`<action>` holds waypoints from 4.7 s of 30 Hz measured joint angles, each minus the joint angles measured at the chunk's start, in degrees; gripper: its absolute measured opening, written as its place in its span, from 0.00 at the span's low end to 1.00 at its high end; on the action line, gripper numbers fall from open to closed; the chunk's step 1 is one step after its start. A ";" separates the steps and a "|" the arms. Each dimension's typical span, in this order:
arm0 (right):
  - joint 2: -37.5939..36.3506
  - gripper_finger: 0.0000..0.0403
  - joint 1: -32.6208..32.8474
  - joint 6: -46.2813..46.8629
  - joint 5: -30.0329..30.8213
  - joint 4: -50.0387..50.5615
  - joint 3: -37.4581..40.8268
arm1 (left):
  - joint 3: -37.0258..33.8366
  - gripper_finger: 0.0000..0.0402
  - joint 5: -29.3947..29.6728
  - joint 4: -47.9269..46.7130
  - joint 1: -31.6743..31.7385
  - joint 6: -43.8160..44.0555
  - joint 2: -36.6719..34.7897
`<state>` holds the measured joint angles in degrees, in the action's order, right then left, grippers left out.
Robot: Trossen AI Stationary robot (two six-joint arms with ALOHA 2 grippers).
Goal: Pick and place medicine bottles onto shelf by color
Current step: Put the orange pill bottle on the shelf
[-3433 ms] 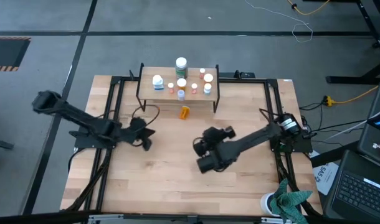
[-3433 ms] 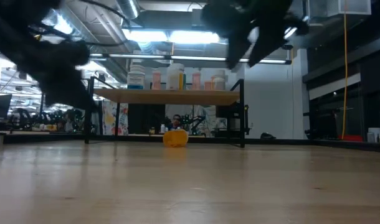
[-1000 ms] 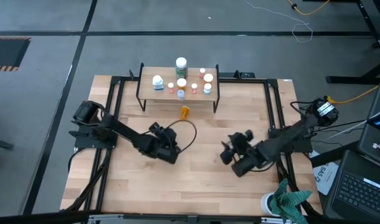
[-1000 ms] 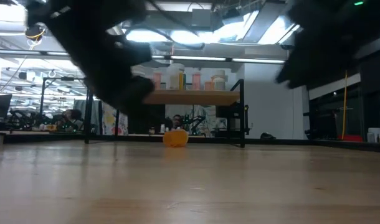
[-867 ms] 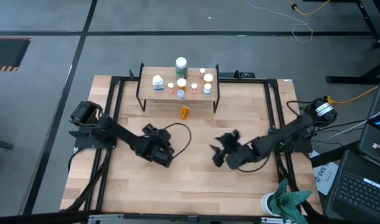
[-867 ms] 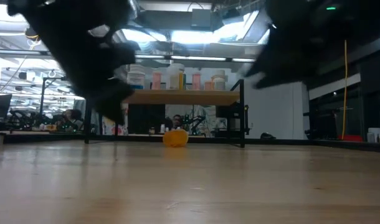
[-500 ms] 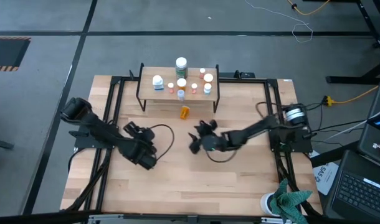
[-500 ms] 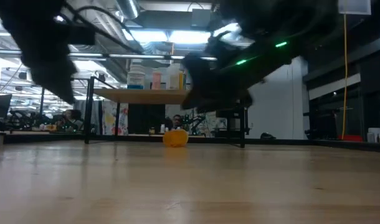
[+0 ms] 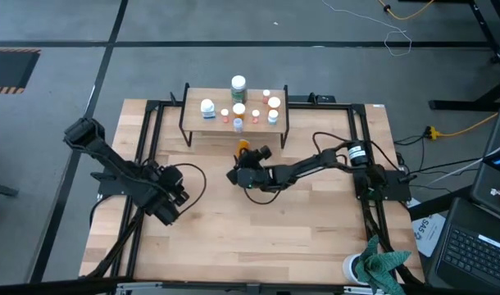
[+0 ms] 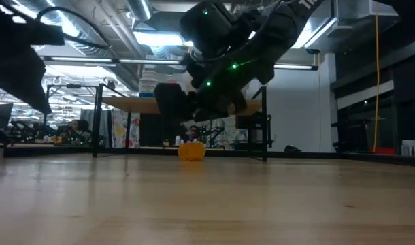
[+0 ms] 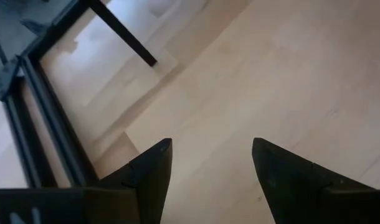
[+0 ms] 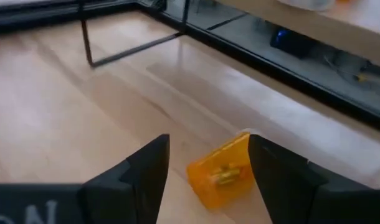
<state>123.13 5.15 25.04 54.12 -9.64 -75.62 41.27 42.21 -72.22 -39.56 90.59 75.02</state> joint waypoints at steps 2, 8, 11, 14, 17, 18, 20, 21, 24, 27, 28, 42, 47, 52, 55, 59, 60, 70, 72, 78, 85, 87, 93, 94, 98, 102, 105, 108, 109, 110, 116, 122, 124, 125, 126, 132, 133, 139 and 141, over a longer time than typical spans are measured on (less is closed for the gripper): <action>0.00 0.55 -0.08 3.85 0.16 -0.13 -0.08 | -1.22 0.54 0.03 1.04 -0.78 1.64 -0.08; 1.88 0.55 -2.25 9.39 0.73 -0.20 -0.19 | -2.62 0.54 0.02 3.66 -2.21 3.50 -0.08; 2.42 0.55 -3.23 10.68 1.12 -0.70 -0.19 | -2.62 0.54 0.03 4.67 -2.29 3.48 -0.08; 2.56 0.55 -4.36 9.39 1.57 -1.76 -0.19 | -2.62 0.54 0.03 5.78 -2.29 3.42 -0.08; 2.56 0.55 -5.81 9.06 -2.17 -1.74 -0.18 | -2.62 0.54 0.05 6.80 -2.27 3.39 -0.06; 2.56 0.55 -6.29 9.03 -4.11 -1.73 -0.17 | -2.62 0.54 0.05 7.01 -2.27 3.36 -0.06; 2.56 0.55 -7.00 9.15 -7.90 -1.72 -0.17 | -2.62 0.54 0.03 7.33 -2.27 3.30 -0.06; 2.56 0.55 -7.17 9.20 -9.61 -1.38 -0.17 | -2.62 0.54 0.03 7.51 -2.27 3.32 -0.06; 2.52 0.55 -6.64 9.25 -12.44 -0.08 -0.17 | -2.62 0.54 -0.32 7.53 -2.27 3.31 -0.06; 2.40 0.55 -5.09 11.23 -13.48 2.83 -0.17 | -2.62 0.54 -0.95 7.53 -2.27 3.31 -0.06; 2.45 0.55 -4.26 12.28 -14.19 4.37 -0.17 | -2.62 0.54 -1.11 7.53 -2.27 3.32 -0.06; 2.54 0.55 12.86 15.74 -24.23 13.11 -1.81 | -2.62 0.54 -1.22 7.49 -2.27 3.22 -0.04; 2.56 0.55 16.24 4.01 -24.21 13.73 -6.51 | -2.64 0.54 -1.94 8.43 -2.25 0.22 -0.04; 2.48 0.55 14.69 -2.91 -23.98 16.82 -11.71 | -3.86 0.54 -5.04 14.31 -2.09 -7.64 -0.04; 2.35 0.55 12.59 -2.98 -28.20 19.41 -12.61 | -7.24 0.54 -5.91 25.97 -0.76 -12.83 -0.04; 2.45 0.55 10.47 -2.87 -33.49 20.81 -12.17 | -12.88 0.54 -6.92 44.26 0.85 -20.25 -0.02; 2.45 0.55 10.22 -2.82 -33.81 21.48 -12.17 | -14.00 0.54 -6.91 48.43 1.30 -22.05 -0.02; 2.45 0.55 9.95 -4.62 -34.99 22.21 -12.10 | -16.54 0.50 -9.16 62.62 7.32 -32.79 1.35; 2.45 0.55 9.70 -4.69 -36.46 22.04 -12.10 | -16.54 0.48 -9.14 67.33 8.80 -36.10 1.64; 2.47 0.55 9.64 -4.55 -37.33 20.68 -12.07 | -15.02 0.46 -13.21 74.16 11.70 -41.42 1.64; 2.49 0.55 9.64 -4.25 -38.41 20.98 -12.08 | -8.54 0.45 -15.20 74.24 13.26 -48.94 1.45; 2.49 0.55 9.64 -4.20 -39.55 21.26 -12.08 | -6.73 0.45 -15.86 74.01 14.02 -50.94 1.49; 2.51 0.55 9.63 -4.11 -39.64 22.46 -12.06 | -2.89 0.45 -19.19 62.70 14.58 -50.03 1.49; 2.51 0.55 9.64 -4.11 -39.66 22.46 -12.06 | -2.85 0.45 -20.22 60.66 14.31 -48.95 1.49; 2.51 0.55 9.63 -4.28 -40.65 22.75 -12.06 | -2.86 0.45 -22.23 54.22 12.69 -46.34 1.51; 2.81 0.55 9.32 -4.59 -42.04 22.62 -12.06 | -2.86 0.45 -21.78 54.62 12.27 -46.23 1.51; 3.34 0.55 9.04 -4.45 -42.65 22.97 -12.00 | -3.42 0.45 -21.15 54.28 12.57 -46.20 2.05; 3.89 0.55 8.96 -4.10 -43.44 23.04 -11.99 | -4.31 0.45 -20.62 54.17 13.88 -46.24 4.71; 4.19 0.55 8.96 -4.05 -43.42 23.03 -11.97 | -4.34 0.45 -20.53 54.92 14.25 -46.54 5.24; 4.40 0.55 8.96 -3.78 -43.42 22.67 -11.97 | -4.28 0.45 -20.92 56.82 14.59 -47.30 5.98; 4.46 0.55 9.03 -3.00 -43.44 22.94 -11.97 | -4.23 0.45 -22.27 65.99 16.87 -52.22 8.75; 4.39 0.55 9.01 -3.12 -43.70 22.04 -11.99 | -2.52 0.45 -22.60 68.57 18.84 -55.13 8.88; 4.39 0.55 9.01 -3.38 -43.72 21.59 -11.99 | -1.13 0.45 -23.55 68.14 19.25 -56.69 8.92; 4.39 0.55 9.01 -3.77 -43.85 20.94 -11.99 | -0.28 0.45 -23.75 68.27 19.43 -57.59 8.94; 4.39 0.55 9.01 -4.18 -44.33 20.57 -12.05 | 0.46 0.45 -23.76 68.50 19.56 -58.35 8.92; 4.39 0.55 9.01 -4.33 -45.45 22.19 -12.08 | 3.53 0.45 -23.97 66.29 19.80 -60.81 8.92; 4.39 0.55 9.01 -4.33 -46.08 22.83 -12.08 | 3.61 0.45 -23.97 65.27 19.79 -60.74 8.92; 4.37 0.55 8.88 -4.53 -47.61 25.34 -12.08 | 3.61 0.45 -23.96 61.03 19.79 -58.17 8.92; 4.37 0.55 8.90 -4.55 -47.54 25.24 -12.08 | 3.61 0.45 -23.95 60.54 19.79 -58.10 8.91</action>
<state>127.50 14.04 20.49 6.57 15.60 -87.70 44.88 18.26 -11.67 -19.77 32.48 83.93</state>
